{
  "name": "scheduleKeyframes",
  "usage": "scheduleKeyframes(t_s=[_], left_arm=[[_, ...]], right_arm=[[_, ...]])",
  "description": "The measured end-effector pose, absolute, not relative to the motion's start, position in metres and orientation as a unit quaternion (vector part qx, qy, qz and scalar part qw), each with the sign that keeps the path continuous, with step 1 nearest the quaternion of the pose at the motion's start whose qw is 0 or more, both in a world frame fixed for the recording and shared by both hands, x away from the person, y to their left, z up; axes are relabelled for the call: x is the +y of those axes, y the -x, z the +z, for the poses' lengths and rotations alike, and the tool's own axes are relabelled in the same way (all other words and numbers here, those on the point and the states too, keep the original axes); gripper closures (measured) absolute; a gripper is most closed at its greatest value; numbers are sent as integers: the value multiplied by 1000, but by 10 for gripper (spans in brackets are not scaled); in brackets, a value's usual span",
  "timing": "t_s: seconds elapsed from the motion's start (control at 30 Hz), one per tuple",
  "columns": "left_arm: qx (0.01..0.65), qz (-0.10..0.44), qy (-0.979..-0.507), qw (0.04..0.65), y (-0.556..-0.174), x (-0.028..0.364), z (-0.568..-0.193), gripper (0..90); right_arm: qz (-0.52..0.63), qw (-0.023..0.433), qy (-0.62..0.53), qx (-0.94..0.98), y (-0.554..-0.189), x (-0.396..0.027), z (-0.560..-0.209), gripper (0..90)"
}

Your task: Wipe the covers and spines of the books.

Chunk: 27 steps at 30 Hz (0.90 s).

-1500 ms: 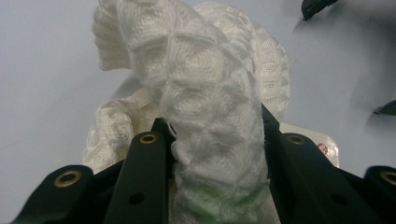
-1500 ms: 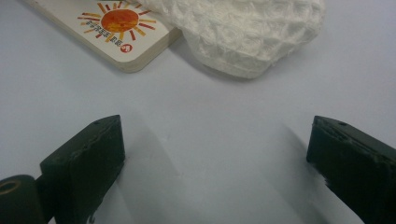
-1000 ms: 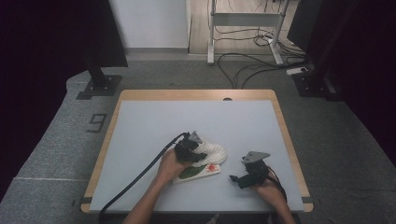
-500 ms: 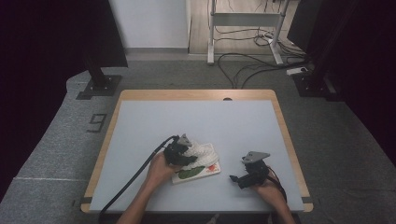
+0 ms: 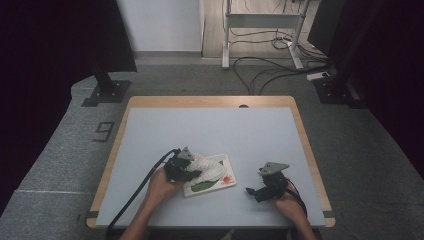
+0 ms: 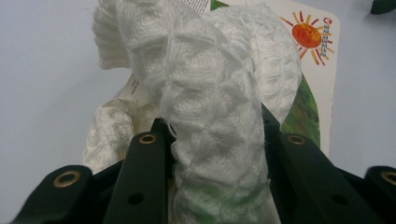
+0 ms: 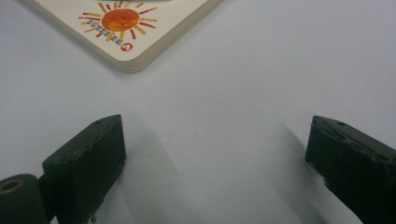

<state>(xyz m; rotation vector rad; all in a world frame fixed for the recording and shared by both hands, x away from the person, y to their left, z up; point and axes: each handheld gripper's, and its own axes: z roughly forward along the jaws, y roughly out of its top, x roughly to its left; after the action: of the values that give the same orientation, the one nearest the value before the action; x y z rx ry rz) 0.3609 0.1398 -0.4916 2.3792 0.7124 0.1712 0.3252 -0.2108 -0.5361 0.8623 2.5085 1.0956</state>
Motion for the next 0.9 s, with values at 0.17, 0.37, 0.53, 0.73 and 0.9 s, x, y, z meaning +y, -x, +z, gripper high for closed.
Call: scheduleKeyframes(t_s=[0.17, 0.37, 0.53, 0.73, 0.9], left_arm=[[277, 65, -903, 321, -357, 149, -491, 658], [284, 68, -902, 318, -353, 161, -490, 657], [291, 69, -900, 318, -351, 169, -490, 655], [289, 74, -900, 316, -345, 170, -490, 655], [288, 73, -900, 319, -338, 170, -491, 653]], right_arm=[[378, 135, -298, 866, -325, -211, -536, 45], [378, 135, -298, 866, -325, -211, -536, 46], [379, 135, -298, 866, -325, -211, -536, 45], [379, 135, -298, 866, -325, -211, -536, 45], [378, 135, -298, 866, -325, -211, -536, 45]])
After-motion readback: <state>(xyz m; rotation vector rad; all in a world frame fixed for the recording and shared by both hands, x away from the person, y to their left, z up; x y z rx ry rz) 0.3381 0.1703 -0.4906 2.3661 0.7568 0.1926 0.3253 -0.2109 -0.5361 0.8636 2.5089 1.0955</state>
